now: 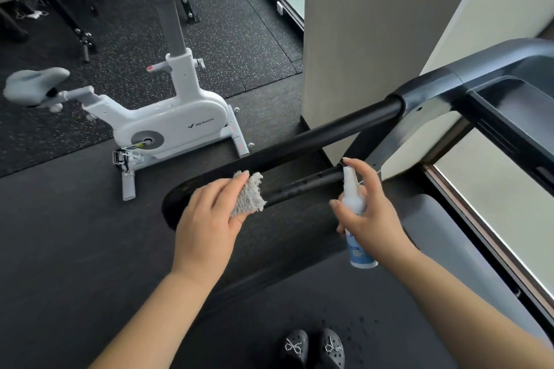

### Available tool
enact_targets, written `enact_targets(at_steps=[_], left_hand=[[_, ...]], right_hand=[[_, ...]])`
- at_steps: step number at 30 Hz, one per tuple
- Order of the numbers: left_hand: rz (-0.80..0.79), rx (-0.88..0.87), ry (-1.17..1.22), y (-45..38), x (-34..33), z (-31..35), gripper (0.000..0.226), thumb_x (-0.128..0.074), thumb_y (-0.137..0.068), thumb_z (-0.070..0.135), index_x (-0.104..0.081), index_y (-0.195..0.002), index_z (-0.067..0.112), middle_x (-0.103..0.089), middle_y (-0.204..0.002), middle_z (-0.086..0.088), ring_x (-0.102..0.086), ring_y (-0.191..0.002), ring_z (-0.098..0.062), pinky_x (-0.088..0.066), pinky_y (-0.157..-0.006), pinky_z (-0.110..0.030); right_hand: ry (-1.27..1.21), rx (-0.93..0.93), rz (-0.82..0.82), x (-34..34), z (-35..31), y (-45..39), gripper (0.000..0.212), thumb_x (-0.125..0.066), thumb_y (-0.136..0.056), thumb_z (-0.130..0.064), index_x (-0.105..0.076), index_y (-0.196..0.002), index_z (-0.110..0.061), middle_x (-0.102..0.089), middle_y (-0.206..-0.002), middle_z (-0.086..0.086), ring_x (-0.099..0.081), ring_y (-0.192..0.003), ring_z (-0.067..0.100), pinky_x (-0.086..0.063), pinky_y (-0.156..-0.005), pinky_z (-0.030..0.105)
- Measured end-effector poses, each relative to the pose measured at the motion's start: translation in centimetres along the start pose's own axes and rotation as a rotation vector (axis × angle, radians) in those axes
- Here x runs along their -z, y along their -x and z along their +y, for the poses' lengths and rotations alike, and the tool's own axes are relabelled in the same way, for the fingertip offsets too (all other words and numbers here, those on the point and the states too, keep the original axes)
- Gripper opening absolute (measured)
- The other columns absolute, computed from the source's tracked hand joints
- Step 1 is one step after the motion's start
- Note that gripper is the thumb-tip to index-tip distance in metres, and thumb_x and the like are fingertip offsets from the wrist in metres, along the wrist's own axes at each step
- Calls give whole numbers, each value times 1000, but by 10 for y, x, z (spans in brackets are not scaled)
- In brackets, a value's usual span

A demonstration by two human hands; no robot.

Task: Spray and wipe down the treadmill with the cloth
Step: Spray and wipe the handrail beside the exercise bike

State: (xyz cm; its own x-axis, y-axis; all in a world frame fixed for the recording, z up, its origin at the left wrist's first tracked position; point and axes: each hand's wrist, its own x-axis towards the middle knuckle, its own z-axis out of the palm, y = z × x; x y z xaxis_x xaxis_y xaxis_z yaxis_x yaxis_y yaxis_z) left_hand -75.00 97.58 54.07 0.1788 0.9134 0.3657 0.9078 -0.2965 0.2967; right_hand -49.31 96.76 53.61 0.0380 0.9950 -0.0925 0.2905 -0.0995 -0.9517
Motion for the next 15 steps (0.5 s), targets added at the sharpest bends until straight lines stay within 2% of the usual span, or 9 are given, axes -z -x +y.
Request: enact_targets(at_steps=[3, 7, 9, 12, 15], left_hand=[[-29, 6, 41, 5, -11, 4, 60, -69, -77, 24, -53, -134, 18, -60, -117, -2, -49, -107, -19, -44, -89, -32], [-109, 5, 51, 10, -27, 3, 57, -58, -81, 34, -51, -136, 18, -58, -118, -3, -51, -107, -22, -43, -90, -32], [-132, 21, 57, 15, -36, 0, 57, -56, -83, 36, -50, -136, 19, -57, -118, -2, -52, -105, -24, -45, -87, -34], [-147, 80, 83, 23, -49, -8, 56, -56, -83, 36, -49, -136, 20, -56, -119, -1, -51, -106, -24, -46, -87, -36], [-150, 144, 97, 34, -59, -16, 56, -55, -84, 36, -48, -138, 22, -55, -121, 1, -50, -110, -23, -45, -87, -34]], right_hand=[[26, -1, -10, -16, 15, -9, 70, -65, -91, -9, -35, -122, -64, -63, -97, 2, -66, -60, 25, -57, -64, 20], [60, -1, -25, -37, 36, -21, 69, -65, -90, -9, -36, -127, -59, -62, -96, -4, -66, -58, 25, -61, -70, 36], [64, -14, -31, -46, 47, -25, 66, -65, -90, -9, -37, -132, -52, -62, -93, -1, -66, -59, 26, -60, -67, 33], [53, -20, -39, -61, 64, -30, 63, -64, -91, -8, -38, -132, -49, -61, -93, 5, -64, -56, 21, -56, -61, 22], [47, -35, -79, -79, 79, -32, 62, -64, -91, -9, -39, -132, -48, -63, -88, 0, -62, -51, 15, -58, -59, 25]])
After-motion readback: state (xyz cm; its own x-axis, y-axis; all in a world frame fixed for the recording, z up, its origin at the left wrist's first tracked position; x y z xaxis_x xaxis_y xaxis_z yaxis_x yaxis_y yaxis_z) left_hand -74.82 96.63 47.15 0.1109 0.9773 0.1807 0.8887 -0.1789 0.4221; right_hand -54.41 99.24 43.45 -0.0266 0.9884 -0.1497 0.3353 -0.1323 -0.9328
